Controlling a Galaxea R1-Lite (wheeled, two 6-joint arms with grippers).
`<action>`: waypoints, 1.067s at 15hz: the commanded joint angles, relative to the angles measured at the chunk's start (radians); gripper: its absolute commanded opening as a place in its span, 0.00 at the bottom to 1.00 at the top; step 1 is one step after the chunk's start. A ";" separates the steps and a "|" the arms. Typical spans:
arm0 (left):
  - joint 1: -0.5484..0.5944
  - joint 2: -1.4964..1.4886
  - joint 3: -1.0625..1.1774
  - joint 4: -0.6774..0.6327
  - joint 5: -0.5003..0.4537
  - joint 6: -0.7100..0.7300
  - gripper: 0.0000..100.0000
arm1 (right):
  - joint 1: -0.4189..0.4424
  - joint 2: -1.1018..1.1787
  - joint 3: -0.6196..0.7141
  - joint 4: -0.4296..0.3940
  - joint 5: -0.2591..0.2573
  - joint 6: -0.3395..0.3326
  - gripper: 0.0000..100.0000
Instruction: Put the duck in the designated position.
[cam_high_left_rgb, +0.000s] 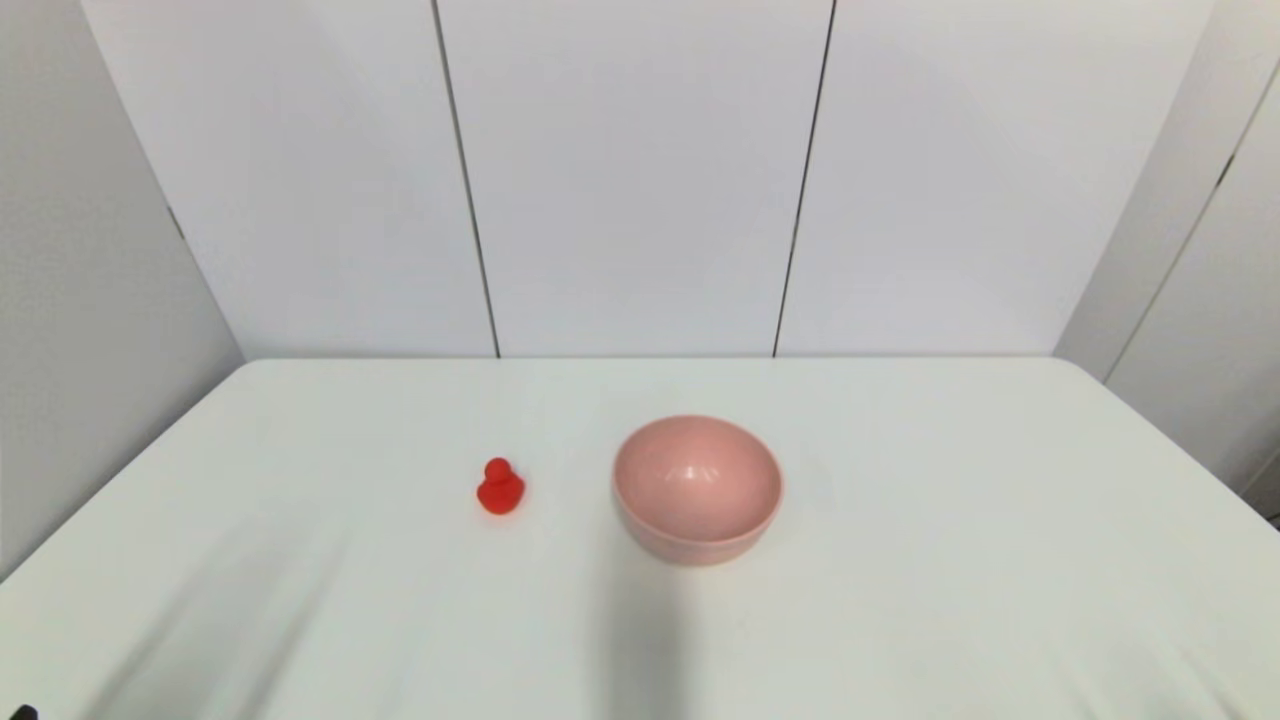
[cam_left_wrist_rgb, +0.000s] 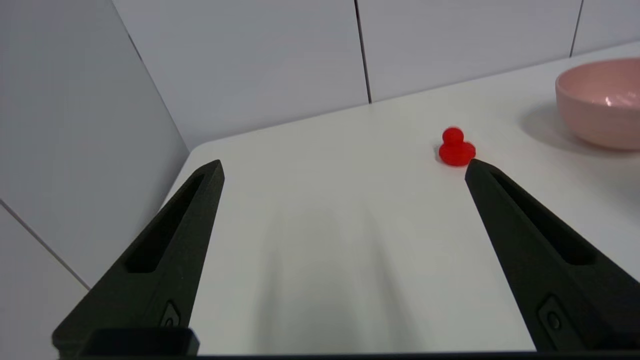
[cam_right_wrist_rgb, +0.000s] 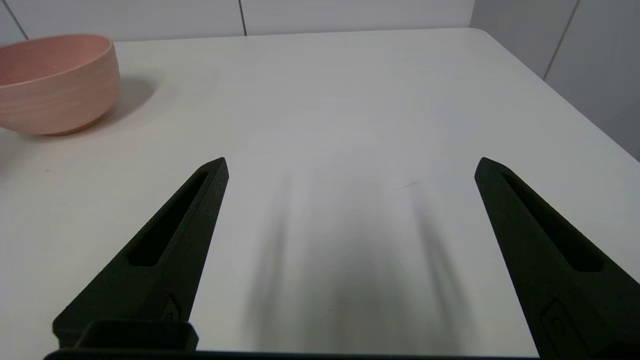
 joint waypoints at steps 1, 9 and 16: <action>0.006 -0.150 0.124 -0.002 0.000 0.002 1.00 | 0.000 0.001 0.000 0.000 0.000 0.000 1.00; 0.007 -0.152 0.187 0.001 0.015 0.003 1.00 | 0.000 0.001 0.000 0.000 0.000 0.000 1.00; 0.007 -0.152 0.187 0.077 0.032 -0.015 1.00 | 0.000 0.001 0.000 0.000 0.000 0.000 1.00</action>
